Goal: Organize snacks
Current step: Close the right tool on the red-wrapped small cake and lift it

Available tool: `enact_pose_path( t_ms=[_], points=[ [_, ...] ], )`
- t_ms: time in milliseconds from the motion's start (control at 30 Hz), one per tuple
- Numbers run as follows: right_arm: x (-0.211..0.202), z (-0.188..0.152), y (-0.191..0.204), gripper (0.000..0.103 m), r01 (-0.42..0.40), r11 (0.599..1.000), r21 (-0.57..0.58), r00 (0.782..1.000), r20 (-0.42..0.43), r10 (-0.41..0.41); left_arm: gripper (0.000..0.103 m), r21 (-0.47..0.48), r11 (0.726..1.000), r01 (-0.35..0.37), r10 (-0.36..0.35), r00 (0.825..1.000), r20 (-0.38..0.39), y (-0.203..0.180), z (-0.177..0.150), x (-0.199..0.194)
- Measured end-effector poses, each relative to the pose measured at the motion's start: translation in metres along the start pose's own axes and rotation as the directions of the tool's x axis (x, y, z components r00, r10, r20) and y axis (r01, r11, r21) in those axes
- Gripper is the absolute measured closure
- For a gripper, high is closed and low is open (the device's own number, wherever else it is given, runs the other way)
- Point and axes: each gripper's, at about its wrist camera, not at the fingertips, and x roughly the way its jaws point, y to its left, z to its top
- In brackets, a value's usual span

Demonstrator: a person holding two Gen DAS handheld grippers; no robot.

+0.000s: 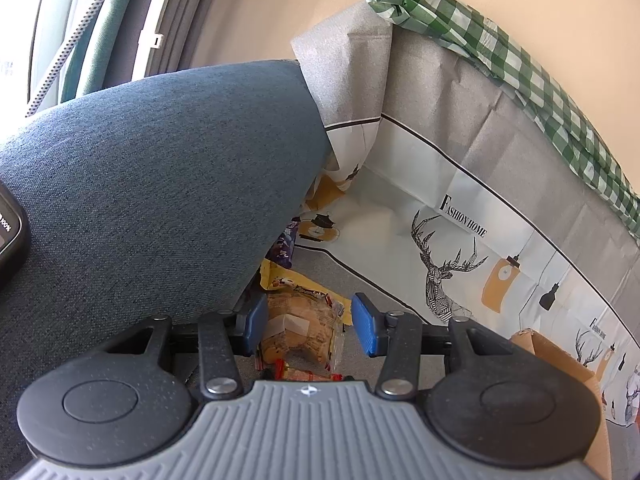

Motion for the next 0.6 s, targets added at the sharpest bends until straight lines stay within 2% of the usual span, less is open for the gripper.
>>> enact_pose_path(
  t_ms=[33,67,133,400,600],
  points=[
    [-0.001,0.000,-0.001,0.039,0.000,1.000,0.002,1.000,0.008,0.000,0.051,-0.003,1.000,0.000,0.000,1.000,0.000,0.000,0.000,0.000],
    [-0.002,-0.001,-0.001,0.044,0.002,1.000,0.001,1.000,0.012,-0.002,0.051,-0.006,1.000,0.001,-0.001,1.000,0.000,0.000,0.000,0.000],
    [-0.005,-0.001,-0.003,0.047,0.000,1.000,-0.001,1.000,0.013,0.000,0.051,-0.009,1.000,0.000,0.000,1.000,0.001,0.000,0.000,0.000],
    [-0.036,-0.005,-0.019,0.049,0.032,0.999,0.004,0.999,-0.012,-0.032,0.051,-0.019,1.000,0.003,-0.003,1.000,0.001,0.002,0.001,-0.001],
    [-0.087,-0.009,-0.033,0.048,0.000,1.000,0.010,0.995,-0.097,0.001,0.051,-0.035,0.999,0.015,-0.015,1.000,0.000,0.005,0.003,-0.003]
  ],
)
